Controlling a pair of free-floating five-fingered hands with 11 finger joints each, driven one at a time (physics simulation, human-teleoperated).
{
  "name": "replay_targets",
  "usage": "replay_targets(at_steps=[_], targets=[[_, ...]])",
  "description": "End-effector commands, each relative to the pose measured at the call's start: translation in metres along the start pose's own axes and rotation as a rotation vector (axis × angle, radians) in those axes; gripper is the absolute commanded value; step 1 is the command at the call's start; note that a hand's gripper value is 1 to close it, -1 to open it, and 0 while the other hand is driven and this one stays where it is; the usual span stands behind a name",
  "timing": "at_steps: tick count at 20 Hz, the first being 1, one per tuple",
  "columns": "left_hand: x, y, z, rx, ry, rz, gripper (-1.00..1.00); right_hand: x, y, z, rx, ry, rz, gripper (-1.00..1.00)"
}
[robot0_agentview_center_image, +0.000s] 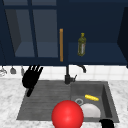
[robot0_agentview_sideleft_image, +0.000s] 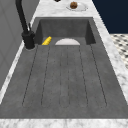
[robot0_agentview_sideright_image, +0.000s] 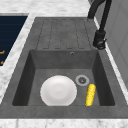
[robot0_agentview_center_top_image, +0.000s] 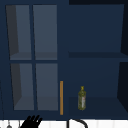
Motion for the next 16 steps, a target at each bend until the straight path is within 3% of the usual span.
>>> replay_targets(at_steps=[1,2,3,4,5,7,16], targets=[[0.0,0.0,0.0,-0.001,0.002,-0.008,-1.0,0.0,0.0,0.0,0.0,0.0,0.0,0.0],[-0.001,-0.001,0.002,0.001,0.007,0.001,-1.0,0.0,0.0,0.0,0.0,0.0,0.0,0.0],[-0.004,0.0,0.0,0.003,0.031,0.02,-1.0,0.0,0.0,0.0,0.0,0.0,0.0,0.0],[-0.003,0.002,-0.01,0.009,0.052,0.016,-1.0,0.0,0.0,0.0,0.0,0.0,0.0,0.0],[-0.002,0.012,-0.006,0.07,0.071,-0.012,-1.0,0.0,0.0,0.0,0.0,0.0,0.0,0.0],[-0.008,0.006,-0.007,0.119,0.051,-0.042,-1.0,0.0,0.0,0.0,0.0,0.0,0.0,0.0],[-0.013,0.009,-0.024,0.142,0.06,-0.057,-1.0,0.0,0.0,0.0,0.0,0.0,0.0,0.0]])
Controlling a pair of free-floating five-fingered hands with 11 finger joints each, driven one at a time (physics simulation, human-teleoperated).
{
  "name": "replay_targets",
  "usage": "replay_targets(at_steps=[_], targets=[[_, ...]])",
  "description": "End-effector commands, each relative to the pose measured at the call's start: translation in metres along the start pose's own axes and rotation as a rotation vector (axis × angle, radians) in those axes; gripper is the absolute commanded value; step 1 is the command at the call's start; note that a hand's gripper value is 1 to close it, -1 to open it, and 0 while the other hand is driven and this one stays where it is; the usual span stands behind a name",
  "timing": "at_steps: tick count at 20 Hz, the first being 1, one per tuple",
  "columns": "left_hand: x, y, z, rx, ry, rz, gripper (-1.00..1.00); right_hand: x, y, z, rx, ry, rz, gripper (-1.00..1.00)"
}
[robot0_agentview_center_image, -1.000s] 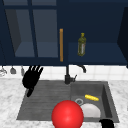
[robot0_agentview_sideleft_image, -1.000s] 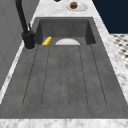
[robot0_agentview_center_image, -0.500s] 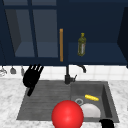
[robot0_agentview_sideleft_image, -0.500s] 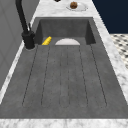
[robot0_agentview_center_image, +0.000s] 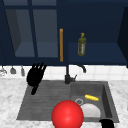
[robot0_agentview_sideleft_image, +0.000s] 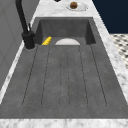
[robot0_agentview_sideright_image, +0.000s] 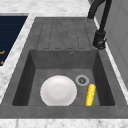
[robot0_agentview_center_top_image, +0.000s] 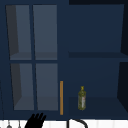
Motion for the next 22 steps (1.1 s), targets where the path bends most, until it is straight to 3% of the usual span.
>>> replay_targets(at_steps=[1,22], targets=[[-0.003,0.001,-0.007,0.116,0.048,-0.04,-1.0,0.0,0.0,0.0,0.0,0.0,0.0,0.0],[-0.019,0.0,-0.017,0.164,0.052,-0.08,-1.0,0.0,0.0,0.0,0.0,0.0,0.0,0.0]])
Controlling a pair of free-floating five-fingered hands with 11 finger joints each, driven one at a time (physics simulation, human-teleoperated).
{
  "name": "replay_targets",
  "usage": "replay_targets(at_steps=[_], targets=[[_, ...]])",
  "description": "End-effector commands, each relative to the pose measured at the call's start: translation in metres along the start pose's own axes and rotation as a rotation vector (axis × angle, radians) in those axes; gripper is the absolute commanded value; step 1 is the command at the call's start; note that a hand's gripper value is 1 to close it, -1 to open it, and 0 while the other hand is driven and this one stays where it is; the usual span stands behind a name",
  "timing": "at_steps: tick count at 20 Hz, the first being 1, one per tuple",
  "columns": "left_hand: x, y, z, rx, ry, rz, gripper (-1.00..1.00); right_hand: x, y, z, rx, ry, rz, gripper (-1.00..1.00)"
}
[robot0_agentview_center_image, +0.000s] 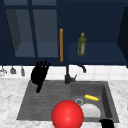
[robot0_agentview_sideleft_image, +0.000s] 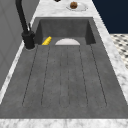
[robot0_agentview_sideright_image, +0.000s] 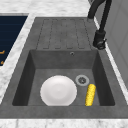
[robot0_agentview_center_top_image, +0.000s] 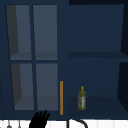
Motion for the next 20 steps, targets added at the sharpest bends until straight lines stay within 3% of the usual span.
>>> replay_targets(at_steps=[1,15,20], targets=[[-0.0036,-0.0005,-0.0002,0.114,0.045,-0.055,-1.0,0.0,0.0,0.0,0.0,0.0,0.0,0.0],[-0.0111,-0.0007,-0.0057,0.136,0.076,-0.105,-1.0,0.0,0.0,0.0,0.0,0.0,0.0,0.0],[-0.0123,-0.0012,-0.0102,0.137,0.089,-0.139,-1.0,0.0,0.0,0.0,0.0,0.0,0.0,0.0]])
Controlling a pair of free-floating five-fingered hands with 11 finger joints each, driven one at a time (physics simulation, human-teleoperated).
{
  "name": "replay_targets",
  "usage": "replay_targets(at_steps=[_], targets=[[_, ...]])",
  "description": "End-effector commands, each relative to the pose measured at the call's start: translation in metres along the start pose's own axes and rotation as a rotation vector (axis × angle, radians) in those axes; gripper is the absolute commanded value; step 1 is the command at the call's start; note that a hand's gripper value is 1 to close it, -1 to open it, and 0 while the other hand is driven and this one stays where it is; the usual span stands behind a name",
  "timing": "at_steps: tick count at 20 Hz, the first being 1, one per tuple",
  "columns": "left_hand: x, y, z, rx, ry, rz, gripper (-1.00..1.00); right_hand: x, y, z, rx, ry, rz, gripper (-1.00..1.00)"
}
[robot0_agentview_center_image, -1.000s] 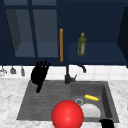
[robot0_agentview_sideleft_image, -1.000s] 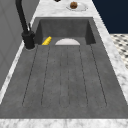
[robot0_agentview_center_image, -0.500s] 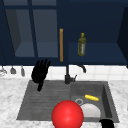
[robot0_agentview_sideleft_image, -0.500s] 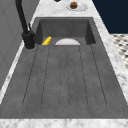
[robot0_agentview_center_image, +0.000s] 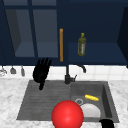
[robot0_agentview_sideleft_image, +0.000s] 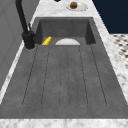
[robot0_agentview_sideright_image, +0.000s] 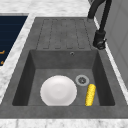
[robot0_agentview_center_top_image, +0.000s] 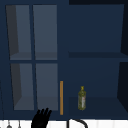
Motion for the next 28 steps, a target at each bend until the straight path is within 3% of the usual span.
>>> replay_targets(at_steps=[1,4,11,14,16,18,19,20,21,23,24,25,26,28], targets=[[0.0,-0.002,-0.003,0.081,0.079,-0.089,-1.0,0.0,0.0,0.0,0.0,0.0,0.0,0.0],[0.0,-0.004,-0.002,0.054,0.083,-0.142,-1.0,0.0,0.0,0.0,0.0,0.0,0.0,0.0],[0.001,-0.011,-0.003,0.055,0.088,-0.259,-1.0,0.0,0.0,0.0,0.0,0.0,0.0,0.0],[-0.004,-0.016,0.001,0.052,0.073,-0.317,-1.0,0.0,0.0,0.0,0.0,0.0,0.0,0.0],[-0.007,-0.015,0.012,0.092,0.06,-0.345,-1.0,0.0,0.0,0.0,0.0,0.0,0.0,0.0],[-0.006,-0.015,0.02,0.083,0.04,-0.332,-1.0,0.0,0.0,0.0,0.0,0.0,0.0,0.0],[-0.004,-0.014,0.016,0.053,0.031,-0.296,-1.0,0.0,0.0,0.0,0.0,0.0,0.0,0.0],[-0.005,-0.014,0.01,-0.001,0.019,-0.277,-1.0,0.0,0.0,0.0,0.0,0.0,0.0,0.0],[-0.005,-0.014,0.011,-0.006,0.018,-0.277,-1.0,0.0,0.0,0.0,0.0,0.0,0.0,0.0],[-0.006,-0.012,0.014,0.0,0.02,-0.27,-1.0,0.0,0.0,0.0,0.0,0.0,0.0,0.0],[-0.01,-0.015,0.013,0.017,0.045,-0.245,-1.0,0.0,0.0,0.0,0.0,0.0,0.0,0.0],[-0.01,-0.014,0.012,0.045,0.081,-0.263,-1.0,0.0,0.0,0.0,0.0,0.0,0.0,0.0],[-0.013,-0.013,0.015,0.08,0.097,-0.282,-1.0,0.0,0.0,0.0,0.0,0.0,0.0,0.0],[-0.011,-0.014,0.013,0.096,0.115,-0.319,-1.0,0.0,0.0,0.0,0.0,0.0,0.0,0.0]])
